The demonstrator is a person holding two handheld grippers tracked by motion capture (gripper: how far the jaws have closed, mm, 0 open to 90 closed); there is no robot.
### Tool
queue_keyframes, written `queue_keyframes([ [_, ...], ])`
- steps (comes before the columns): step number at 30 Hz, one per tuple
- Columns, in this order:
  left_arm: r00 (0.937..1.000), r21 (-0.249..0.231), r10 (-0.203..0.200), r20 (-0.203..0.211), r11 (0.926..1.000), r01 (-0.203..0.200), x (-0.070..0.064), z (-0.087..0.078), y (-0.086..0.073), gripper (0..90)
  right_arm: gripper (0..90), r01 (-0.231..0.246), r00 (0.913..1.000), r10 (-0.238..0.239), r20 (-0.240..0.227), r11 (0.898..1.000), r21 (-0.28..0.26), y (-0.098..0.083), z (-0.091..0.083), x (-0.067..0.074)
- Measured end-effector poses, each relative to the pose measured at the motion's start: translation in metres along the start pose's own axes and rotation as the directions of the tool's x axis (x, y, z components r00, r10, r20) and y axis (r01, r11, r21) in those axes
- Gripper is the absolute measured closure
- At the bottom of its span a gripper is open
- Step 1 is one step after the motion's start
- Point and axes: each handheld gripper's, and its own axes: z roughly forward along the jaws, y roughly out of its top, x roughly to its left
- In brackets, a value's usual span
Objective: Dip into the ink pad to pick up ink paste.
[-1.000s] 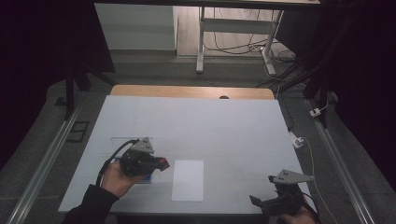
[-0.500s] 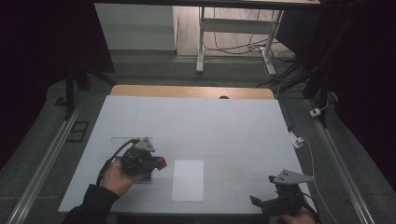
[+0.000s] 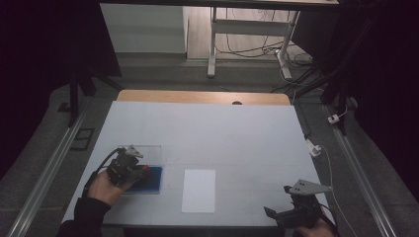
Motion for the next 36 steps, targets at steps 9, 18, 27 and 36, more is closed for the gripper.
queue_keyframes([
  [9,0.9988,0.033,-0.04,0.028,0.9987,0.039,0.006,0.006,-0.008,79.8,0.0,0.001,1.0,-0.001,-0.001,1.0,-0.001,0.0,0.0,0.0],
  [18,0.9999,0.028,-0.008,-0.011,0.9996,0.009,0.0,0.008,-0.009,80.4,0.0,0.005,1.0,-0.005,0.001,1.0,0.004,0.0,0.001,0.001],
  [27,0.9996,0.02,-0.027,0.009,0.9994,0.027,0.003,0.008,-0.01,80.5,0.0,0.009,1.0,-0.009,-0.001,1.0,0.009,0.001,0.002,0.001],
  [36,0.9982,-0.004,-0.046,0.039,0.9989,0.046,0.006,0.002,-0.01,79.8,0.0,0.009,0.9999,-0.009,-0.008,1.0,0.0,0.002,0.002,0.0],
])
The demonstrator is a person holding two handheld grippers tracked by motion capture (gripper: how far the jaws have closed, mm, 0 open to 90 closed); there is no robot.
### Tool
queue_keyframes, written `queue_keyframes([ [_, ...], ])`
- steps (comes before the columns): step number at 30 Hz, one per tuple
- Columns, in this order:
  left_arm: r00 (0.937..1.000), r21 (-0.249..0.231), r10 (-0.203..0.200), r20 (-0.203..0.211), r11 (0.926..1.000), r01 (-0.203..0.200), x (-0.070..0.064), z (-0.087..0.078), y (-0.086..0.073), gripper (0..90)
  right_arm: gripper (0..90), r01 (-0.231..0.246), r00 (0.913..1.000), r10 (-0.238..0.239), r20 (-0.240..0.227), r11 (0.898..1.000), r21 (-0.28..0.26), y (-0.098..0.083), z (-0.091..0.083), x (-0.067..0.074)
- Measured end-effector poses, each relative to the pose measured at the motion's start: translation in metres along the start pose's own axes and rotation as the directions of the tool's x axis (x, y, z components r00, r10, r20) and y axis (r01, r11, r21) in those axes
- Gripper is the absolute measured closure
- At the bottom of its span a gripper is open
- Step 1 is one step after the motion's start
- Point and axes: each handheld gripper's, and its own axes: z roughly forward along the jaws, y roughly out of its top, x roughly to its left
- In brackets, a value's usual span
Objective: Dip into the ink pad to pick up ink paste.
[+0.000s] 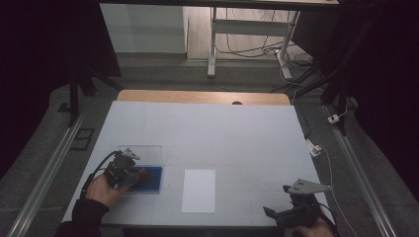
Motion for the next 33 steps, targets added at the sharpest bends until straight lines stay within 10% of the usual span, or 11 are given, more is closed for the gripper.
queue_keyframes([
  [10,0.9998,-0.114,-0.017,-0.001,0.9933,0.017,-0.003,-0.03,-0.003,79.7,0.0,0.004,1.0,-0.004,0.003,1.0,0.001,0.0,0.0,0.001],
  [33,0.998,0.0,-0.063,0.009,0.998,0.063,0.012,-0.008,-0.008,79.7,0.0,0.004,1.0,-0.004,0.007,1.0,0.008,0.0,0.0,0.002],
])
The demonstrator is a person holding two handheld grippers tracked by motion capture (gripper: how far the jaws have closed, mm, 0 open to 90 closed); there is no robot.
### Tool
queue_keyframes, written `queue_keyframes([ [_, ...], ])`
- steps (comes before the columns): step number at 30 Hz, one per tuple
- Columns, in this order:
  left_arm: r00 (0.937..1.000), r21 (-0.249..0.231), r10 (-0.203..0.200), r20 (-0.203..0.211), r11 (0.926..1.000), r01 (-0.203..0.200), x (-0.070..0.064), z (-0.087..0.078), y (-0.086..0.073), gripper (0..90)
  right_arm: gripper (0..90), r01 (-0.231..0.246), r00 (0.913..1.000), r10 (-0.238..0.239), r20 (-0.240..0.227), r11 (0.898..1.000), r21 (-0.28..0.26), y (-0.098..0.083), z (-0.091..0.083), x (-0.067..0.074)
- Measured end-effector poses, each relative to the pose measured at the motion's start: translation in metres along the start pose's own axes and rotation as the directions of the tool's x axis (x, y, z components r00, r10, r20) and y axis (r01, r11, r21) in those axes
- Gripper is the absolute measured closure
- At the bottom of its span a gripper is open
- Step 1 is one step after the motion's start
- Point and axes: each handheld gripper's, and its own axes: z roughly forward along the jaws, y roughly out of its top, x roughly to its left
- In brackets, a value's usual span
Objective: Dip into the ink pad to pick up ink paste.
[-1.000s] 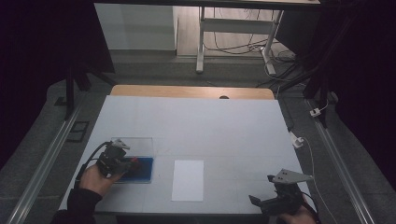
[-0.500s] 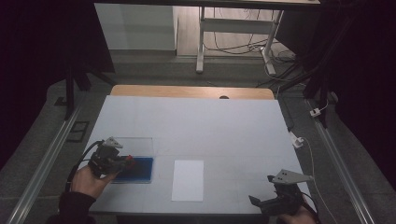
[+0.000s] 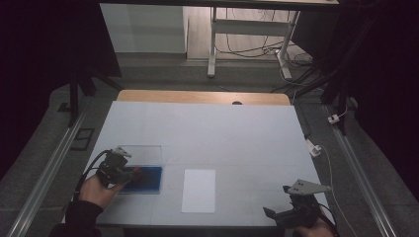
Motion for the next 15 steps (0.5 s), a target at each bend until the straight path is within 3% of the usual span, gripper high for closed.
queue_keyframes([
  [7,1.0,0.02,-0.002,0.004,0.9998,0.001,0.0026,0.0056,0.0001,79.8,0.0,0.002,1.0,-0.002,0.0,1.0,0.001,-0.0001,-0.0001,0.0],
  [15,0.9995,0.038,0.021,-0.024,0.9991,-0.02,-0.002,0.0073,0.0009,80.1,0.0,0.002,1.0,-0.002,0.0,1.0,0.003,-0.0001,0.0,-0.0001],
])
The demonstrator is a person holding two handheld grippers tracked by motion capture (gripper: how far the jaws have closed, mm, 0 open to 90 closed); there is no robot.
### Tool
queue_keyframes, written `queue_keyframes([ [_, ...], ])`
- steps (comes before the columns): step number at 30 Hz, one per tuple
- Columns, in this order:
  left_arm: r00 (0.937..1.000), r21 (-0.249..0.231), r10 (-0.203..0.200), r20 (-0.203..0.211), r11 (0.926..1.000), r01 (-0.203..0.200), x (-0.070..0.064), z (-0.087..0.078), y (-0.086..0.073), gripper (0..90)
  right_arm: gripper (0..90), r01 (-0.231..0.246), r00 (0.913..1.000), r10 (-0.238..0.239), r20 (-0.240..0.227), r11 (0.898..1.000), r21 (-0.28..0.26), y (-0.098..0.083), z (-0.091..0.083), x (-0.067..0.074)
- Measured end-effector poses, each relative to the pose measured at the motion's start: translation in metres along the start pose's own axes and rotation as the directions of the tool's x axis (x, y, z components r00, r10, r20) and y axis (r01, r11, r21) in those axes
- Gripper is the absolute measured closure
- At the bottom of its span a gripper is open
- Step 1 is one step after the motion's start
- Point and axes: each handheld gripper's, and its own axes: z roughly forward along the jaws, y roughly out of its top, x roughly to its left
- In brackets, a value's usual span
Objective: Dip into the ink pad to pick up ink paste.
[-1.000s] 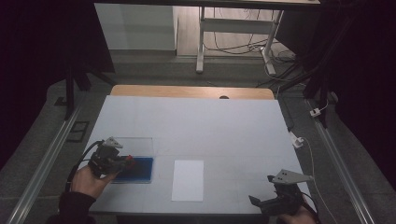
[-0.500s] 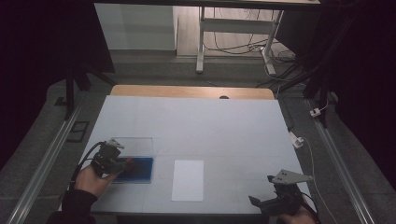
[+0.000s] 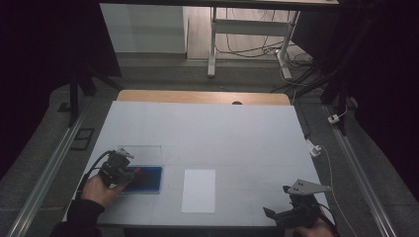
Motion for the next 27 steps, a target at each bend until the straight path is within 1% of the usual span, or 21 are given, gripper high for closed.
queue_keyframes([
  [4,0.9977,0.013,0.036,-0.058,0.9993,-0.035,-0.009,0.001,0.001,80.2,0.0,0.001,1.0,-0.001,0.0,1.0,-0.001,0.0,0.0,0.0],
  [7,0.9958,0.015,0.048,-0.078,0.9988,-0.047,-0.013,0.001,0.002,80.2,0.0,0.002,1.0,-0.002,-0.004,1.0,0.002,0.0,0.001,0.0],
  [10,0.9976,0.009,0.034,-0.06,0.9994,-0.033,-0.01,0.001,0.001,80.3,0.0,0.002,1.0,-0.002,-0.004,1.0,0.003,0.0,0.001,0.0],
  [11,0.9985,0.004,0.022,-0.05,0.9997,-0.022,-0.008,0.001,0.0,80.3,0.0,0.003,1.0,-0.003,-0.004,1.0,0.002,0.0,0.001,0.0],
  [13,0.9998,-0.003,-0.003,-0.018,1.0,0.003,-0.003,0.001,-0.001,80.3,0.0,0.002,1.0,-0.002,-0.004,1.0,0.002,0.0,0.001,0.0],
  [16,0.999,-0.013,-0.039,0.022,0.9992,0.039,0.003,0.0,-0.002,80.3,0.0,0.0,1.0,0.0,-0.004,1.0,0.001,0.0,0.001,0.0],
  [17,0.9988,-0.013,-0.042,0.026,0.999,0.042,0.004,0.0,-0.002,80.3,0.0,0.0,1.0,0.0,-0.004,1.0,0.001,0.0,0.001,0.0],
  [19,0.999,-0.014,-0.039,0.02,0.9991,0.039,0.003,0.001,-0.002,80.3,0.0,0.0,1.0,0.0,-0.004,1.0,0.002,0.0,0.001,0.0],
  [21,0.9999,-0.007,-0.015,-0.007,0.9999,0.015,-0.001,0.001,-0.001,80.3,0.0,0.002,1.0,-0.002,-0.004,1.0,0.004,0.0,0.001,0.0],
  [23,0.9993,-0.003,0.005,-0.038,1.0,-0.006,-0.006,0.001,0.0,80.3,0.0,0.003,1.0,-0.003,-0.004,1.0,0.004,0.0,0.001,0.0],
  [24,0.9988,0.0,0.014,-0.046,0.9999,-0.014,-0.008,0.001,0.0,80.3,0.0,0.003,1.0,-0.003,-0.004,1.0,0.005,0.001,0.001,0.0],
  [27,0.9995,-0.003,-0.001,-0.033,1.0,0.001,-0.005,0.001,0.0,80.2,0.0,0.007,1.0,-0.007,-0.001,1.0,0.009,0.001,0.001,0.0],
])
